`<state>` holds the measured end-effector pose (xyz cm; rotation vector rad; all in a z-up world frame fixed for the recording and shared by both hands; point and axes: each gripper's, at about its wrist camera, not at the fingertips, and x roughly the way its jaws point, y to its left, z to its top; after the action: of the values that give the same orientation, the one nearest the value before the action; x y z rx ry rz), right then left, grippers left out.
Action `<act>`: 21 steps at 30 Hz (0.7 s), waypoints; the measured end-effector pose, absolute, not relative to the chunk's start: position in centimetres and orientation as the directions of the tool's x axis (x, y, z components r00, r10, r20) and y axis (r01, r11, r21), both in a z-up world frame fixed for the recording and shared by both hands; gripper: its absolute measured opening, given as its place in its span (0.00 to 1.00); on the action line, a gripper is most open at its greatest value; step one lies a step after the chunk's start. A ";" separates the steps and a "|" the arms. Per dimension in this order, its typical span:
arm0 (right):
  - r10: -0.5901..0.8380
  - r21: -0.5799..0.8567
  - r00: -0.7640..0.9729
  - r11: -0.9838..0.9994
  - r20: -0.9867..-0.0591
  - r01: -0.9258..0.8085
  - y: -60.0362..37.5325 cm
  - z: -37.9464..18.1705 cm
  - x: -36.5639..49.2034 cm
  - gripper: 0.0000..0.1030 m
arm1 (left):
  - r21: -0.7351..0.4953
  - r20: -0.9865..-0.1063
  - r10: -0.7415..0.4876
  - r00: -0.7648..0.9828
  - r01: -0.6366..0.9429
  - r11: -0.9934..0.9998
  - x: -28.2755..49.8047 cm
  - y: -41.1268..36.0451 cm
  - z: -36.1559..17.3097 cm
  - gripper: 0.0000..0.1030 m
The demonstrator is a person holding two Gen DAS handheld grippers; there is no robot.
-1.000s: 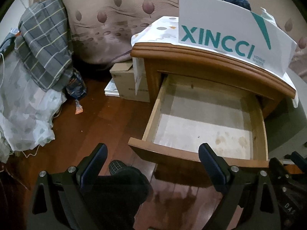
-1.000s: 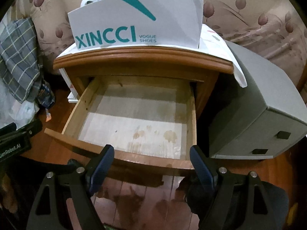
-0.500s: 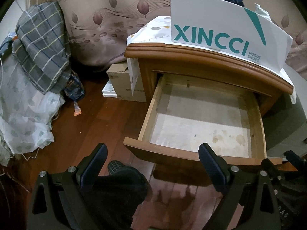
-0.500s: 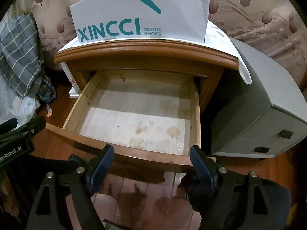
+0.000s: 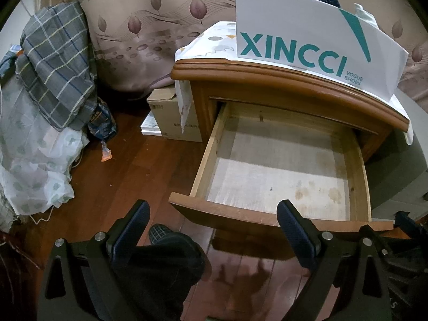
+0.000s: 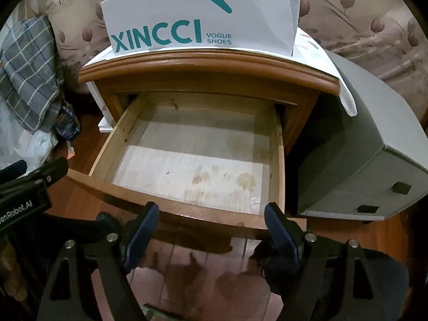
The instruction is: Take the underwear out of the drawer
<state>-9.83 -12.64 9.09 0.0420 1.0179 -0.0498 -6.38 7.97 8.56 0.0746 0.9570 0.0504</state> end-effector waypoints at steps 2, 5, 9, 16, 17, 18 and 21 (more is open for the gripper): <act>-0.024 0.011 0.520 0.998 -0.854 0.063 -12.7 8.9 -9.8 0.81 | 0.085 -0.815 0.076 0.574 -0.012 0.996 -6.4 8.0 8.6 0.92; -0.019 0.017 0.515 0.998 -0.857 0.065 -12.8 8.8 -9.7 0.81 | 0.082 -0.816 0.073 0.573 -0.010 0.997 -6.3 7.9 8.5 0.92; -0.020 0.015 0.513 0.998 -0.858 0.064 -12.7 8.6 -9.8 0.81 | 0.079 -0.817 0.070 0.573 -0.009 0.997 -6.0 7.6 8.4 0.92; -0.020 0.015 0.506 0.998 -0.862 0.066 -12.7 8.4 -9.7 0.81 | 0.084 -0.814 0.072 0.576 -0.007 0.996 -5.9 7.2 8.2 0.92; -0.021 0.015 0.507 0.998 -0.862 0.066 -12.7 8.4 -9.7 0.81 | 0.083 -0.813 0.070 0.578 -0.004 0.997 -5.8 7.2 8.2 0.92; -0.018 0.017 0.507 0.998 -0.862 0.064 -12.7 8.4 -9.7 0.81 | 0.082 -0.812 0.068 0.579 -0.002 0.997 -5.8 7.2 8.1 0.92; -0.022 0.013 0.508 0.998 -0.861 0.064 -12.7 8.4 -9.7 0.81 | 0.077 -0.815 0.064 0.576 -0.001 0.997 -5.9 7.3 8.0 0.92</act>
<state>-9.69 -12.70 8.35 0.0444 1.0372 -0.0514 -5.91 7.26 7.98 0.0708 0.9561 0.0384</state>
